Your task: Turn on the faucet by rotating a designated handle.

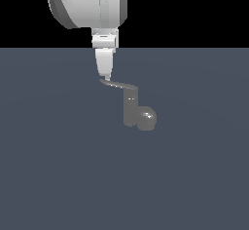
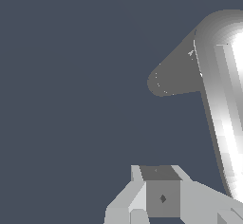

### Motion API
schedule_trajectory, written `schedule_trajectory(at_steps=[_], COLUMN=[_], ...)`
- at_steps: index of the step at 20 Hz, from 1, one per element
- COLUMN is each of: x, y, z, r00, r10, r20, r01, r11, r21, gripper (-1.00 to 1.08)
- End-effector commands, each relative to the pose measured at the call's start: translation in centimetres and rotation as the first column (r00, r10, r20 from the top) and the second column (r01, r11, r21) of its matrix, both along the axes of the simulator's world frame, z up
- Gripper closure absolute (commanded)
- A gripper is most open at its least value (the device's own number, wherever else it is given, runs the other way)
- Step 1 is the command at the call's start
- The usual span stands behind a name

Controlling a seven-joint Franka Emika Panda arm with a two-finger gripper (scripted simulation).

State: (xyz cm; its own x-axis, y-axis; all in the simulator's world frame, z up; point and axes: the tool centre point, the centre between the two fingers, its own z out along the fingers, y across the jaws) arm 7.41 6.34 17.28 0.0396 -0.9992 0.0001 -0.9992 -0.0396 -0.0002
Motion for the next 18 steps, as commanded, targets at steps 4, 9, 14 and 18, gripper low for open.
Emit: schedule_trajectory(at_steps=[4,9,14,18], x=[-0.3,-1.7,-3.2,-4.4], y=[0.1,0.3,0.5,0.6], z=[0.0,0.0,0.0,0.0], r00=[1.0,1.0,1.0,1.0], r10=[0.002,0.002,0.002,0.002], r20=[0.0,0.0,0.0,0.0], r01=[-0.002,-0.002,-0.002,-0.002], r11=[1.0,1.0,1.0,1.0], r21=[0.0,0.0,0.0,0.0], gripper=[1.08,1.08,1.08,1.08])
